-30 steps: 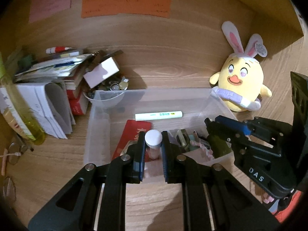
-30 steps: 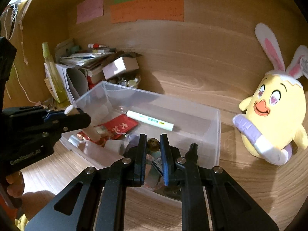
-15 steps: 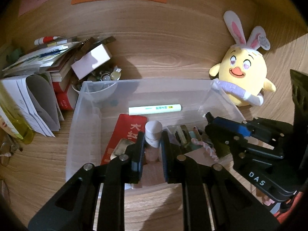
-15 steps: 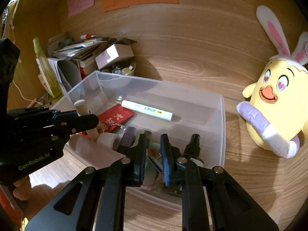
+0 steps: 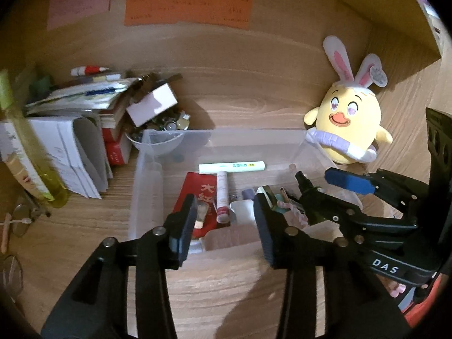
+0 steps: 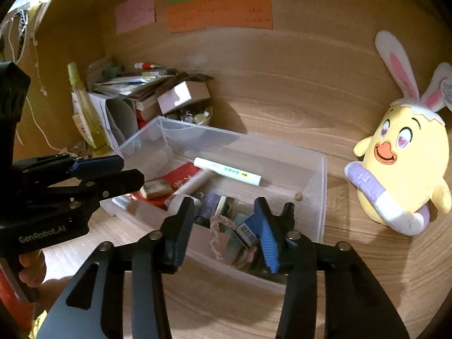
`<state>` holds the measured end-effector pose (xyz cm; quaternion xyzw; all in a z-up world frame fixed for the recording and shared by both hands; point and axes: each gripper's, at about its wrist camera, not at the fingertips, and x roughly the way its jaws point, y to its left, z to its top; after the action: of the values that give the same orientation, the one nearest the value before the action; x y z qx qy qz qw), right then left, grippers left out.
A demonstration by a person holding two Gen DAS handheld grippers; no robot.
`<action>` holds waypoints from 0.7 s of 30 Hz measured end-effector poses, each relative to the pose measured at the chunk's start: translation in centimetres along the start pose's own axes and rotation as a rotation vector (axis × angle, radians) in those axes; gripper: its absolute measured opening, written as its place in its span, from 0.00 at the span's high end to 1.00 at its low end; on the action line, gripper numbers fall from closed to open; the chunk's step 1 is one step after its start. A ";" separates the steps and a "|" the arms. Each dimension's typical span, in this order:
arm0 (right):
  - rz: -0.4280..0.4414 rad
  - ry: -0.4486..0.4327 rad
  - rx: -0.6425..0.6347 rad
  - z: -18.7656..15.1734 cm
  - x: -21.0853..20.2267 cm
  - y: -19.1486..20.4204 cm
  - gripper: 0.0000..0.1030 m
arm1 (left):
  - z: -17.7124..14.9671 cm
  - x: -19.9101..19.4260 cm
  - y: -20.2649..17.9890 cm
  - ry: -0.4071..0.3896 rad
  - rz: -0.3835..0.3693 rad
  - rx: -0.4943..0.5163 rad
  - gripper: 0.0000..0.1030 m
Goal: Organize objects
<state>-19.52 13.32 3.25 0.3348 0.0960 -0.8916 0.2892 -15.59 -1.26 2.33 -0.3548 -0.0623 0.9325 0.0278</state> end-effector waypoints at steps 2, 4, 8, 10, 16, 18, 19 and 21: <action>0.002 -0.007 -0.002 -0.2 -0.7 0.2 0.53 | -0.2 -0.7 0.0 -0.007 0.005 0.004 0.55; 0.007 -0.014 0.000 -0.4 -1.2 0.3 0.50 | -0.6 -1.3 0.0 -0.015 0.014 0.009 0.51; 0.017 -0.026 0.002 -1.2 -2.5 0.6 0.41 | -1.5 -2.4 -0.1 -0.023 0.023 0.020 0.45; 0.021 -0.028 0.009 -1.7 -2.8 0.7 0.36 | -2.2 -2.8 -0.1 -0.023 0.028 0.025 0.42; -0.005 -0.029 0.007 -3.1 -3.8 1.4 0.26 | -3.7 -3.7 0.4 -0.024 0.062 0.006 0.24; -0.005 -0.033 0.013 -3.5 -4.2 1.5 0.23 | -4.0 -3.9 0.6 -0.026 0.071 0.002 0.19; -0.002 -0.036 0.015 -3.6 -4.4 1.6 0.21 | -4.3 -4.1 0.6 -0.030 0.078 0.002 0.18; -0.001 -0.045 0.021 -3.9 -4.8 1.7 0.21 | -4.7 -4.5 0.5 -0.038 0.095 0.010 0.16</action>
<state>-13.49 15.50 3.44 0.3177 0.0805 -0.9000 0.2873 -9.14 -1.76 1.71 -0.3395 -0.0410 0.9396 -0.0161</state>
